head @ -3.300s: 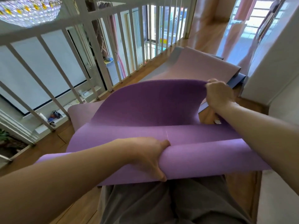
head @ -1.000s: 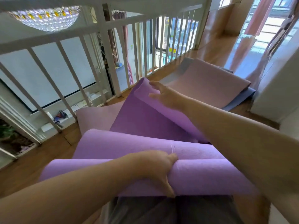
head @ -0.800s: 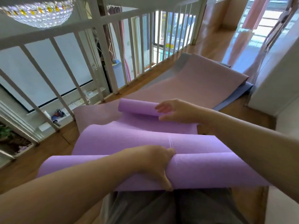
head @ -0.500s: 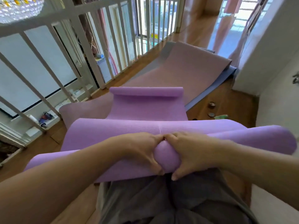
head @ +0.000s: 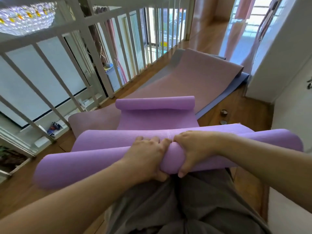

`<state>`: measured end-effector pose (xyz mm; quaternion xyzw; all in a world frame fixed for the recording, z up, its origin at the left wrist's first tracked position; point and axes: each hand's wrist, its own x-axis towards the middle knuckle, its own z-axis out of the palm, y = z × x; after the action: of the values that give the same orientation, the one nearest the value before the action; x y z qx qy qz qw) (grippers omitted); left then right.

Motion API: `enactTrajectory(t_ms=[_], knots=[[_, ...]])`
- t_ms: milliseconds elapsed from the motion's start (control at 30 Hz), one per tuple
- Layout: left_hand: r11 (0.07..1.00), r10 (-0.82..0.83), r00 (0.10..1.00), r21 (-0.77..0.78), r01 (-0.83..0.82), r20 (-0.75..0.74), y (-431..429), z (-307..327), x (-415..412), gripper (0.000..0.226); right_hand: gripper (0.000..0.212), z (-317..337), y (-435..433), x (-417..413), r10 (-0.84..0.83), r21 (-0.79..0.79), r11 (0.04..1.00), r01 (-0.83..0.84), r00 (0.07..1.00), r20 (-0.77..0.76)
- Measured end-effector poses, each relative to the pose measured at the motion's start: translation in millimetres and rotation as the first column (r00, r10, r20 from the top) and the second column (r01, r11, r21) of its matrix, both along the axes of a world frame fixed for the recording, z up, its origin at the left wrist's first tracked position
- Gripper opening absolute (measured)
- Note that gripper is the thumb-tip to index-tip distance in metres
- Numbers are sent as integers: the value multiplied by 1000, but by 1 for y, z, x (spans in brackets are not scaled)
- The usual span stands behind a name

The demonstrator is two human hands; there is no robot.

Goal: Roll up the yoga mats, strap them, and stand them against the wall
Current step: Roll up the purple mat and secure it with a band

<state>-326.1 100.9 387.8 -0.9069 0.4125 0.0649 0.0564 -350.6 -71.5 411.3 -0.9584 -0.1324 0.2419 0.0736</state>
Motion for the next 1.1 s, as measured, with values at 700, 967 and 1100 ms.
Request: enactTrajectory(t_ms=[700,967,1100], knots=[[999,32,972,-8,-35,-232,-10,12,49,89,75,-25,-4,-9,-8,-109,992,68,880,475],[996,80,973,23,-87,216,-13,-9,15,95,69,-20,-16,8,67,-154,988,7,882,466],[999,50,978,-28,-45,203,-11,18,7,91,65,2,-15,2,107,-169,985,-32,881,460]])
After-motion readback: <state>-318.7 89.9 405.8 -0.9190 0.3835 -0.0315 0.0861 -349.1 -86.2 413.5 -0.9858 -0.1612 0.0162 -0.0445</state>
